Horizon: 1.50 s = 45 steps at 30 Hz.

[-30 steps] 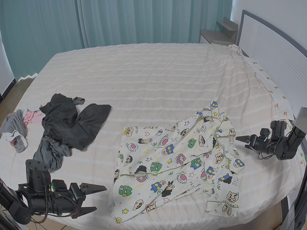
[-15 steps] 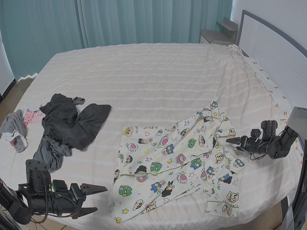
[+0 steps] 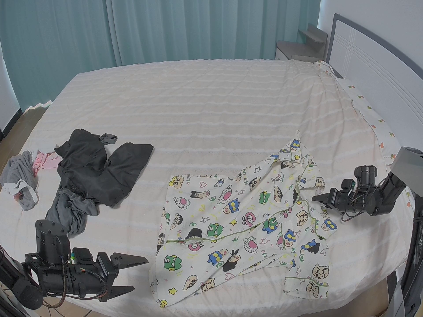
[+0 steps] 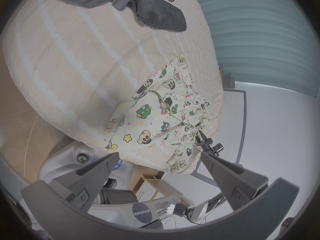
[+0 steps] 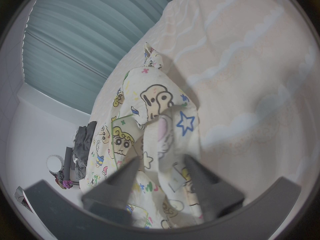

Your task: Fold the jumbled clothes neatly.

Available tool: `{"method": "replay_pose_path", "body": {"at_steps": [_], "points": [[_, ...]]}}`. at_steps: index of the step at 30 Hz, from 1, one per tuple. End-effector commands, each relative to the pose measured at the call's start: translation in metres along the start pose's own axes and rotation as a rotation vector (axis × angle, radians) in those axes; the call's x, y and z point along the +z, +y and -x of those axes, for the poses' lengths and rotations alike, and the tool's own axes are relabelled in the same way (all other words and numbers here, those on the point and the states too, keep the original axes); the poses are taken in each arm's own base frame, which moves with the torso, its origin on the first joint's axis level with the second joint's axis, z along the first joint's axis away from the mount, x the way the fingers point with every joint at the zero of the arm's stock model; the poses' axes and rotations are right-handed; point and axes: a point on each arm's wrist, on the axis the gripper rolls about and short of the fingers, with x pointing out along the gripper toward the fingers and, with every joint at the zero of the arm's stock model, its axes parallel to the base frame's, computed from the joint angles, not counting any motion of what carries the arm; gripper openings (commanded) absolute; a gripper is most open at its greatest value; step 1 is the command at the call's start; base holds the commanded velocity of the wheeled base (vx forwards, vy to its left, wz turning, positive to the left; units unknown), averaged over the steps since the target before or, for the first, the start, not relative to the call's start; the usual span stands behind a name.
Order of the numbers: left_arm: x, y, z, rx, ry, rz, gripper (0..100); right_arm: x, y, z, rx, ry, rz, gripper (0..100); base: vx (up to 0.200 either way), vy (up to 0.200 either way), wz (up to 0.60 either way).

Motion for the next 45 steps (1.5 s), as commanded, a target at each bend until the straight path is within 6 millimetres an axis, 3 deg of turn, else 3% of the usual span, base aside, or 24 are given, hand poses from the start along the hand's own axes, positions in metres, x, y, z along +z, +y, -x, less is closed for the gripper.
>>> {"method": "replay_pose_path", "body": {"at_steps": [1,7,21,25,26,27,40,45], "points": [[-0.002,0.003,0.001,0.012,0.005,0.007,100,0.001,-0.002,-0.002,-0.012,-0.002,-0.003,0,0.0,0.0,0.0],[-0.002,0.003,0.001,0.012,0.004,0.007,100,0.003,-0.009,0.008,-0.047,-0.022,-0.016,0,0.0,0.0,0.0],[-0.002,0.003,0.001,0.01,0.003,0.006,100,0.011,-0.027,0.069,-0.099,-0.194,0.014,0,0.0,0.0,0.0],[-0.002,0.003,0.001,0.01,0.003,0.006,100,0.006,-0.028,0.065,-0.099,-0.176,0.007,0,0.0,0.0,0.0],[-0.002,0.003,0.001,0.01,0.004,0.005,100,0.0,-0.028,0.055,-0.086,-0.146,0.007,0,0.0,0.0,0.0],[-0.002,0.003,0.001,0.01,0.003,0.006,100,0.001,-0.025,0.051,-0.078,-0.143,0.015,100,0.0,0.0,0.0],[-0.002,0.003,0.001,0.012,0.004,0.007,100,-0.009,0.009,-0.004,-0.008,-0.035,0.074,100,0.0,0.0,0.0],[-0.002,0.003,0.001,0.013,0.006,0.008,100,-0.008,0.01,-0.008,-0.013,-0.022,0.071,100,0.0,0.0,0.0]]}}
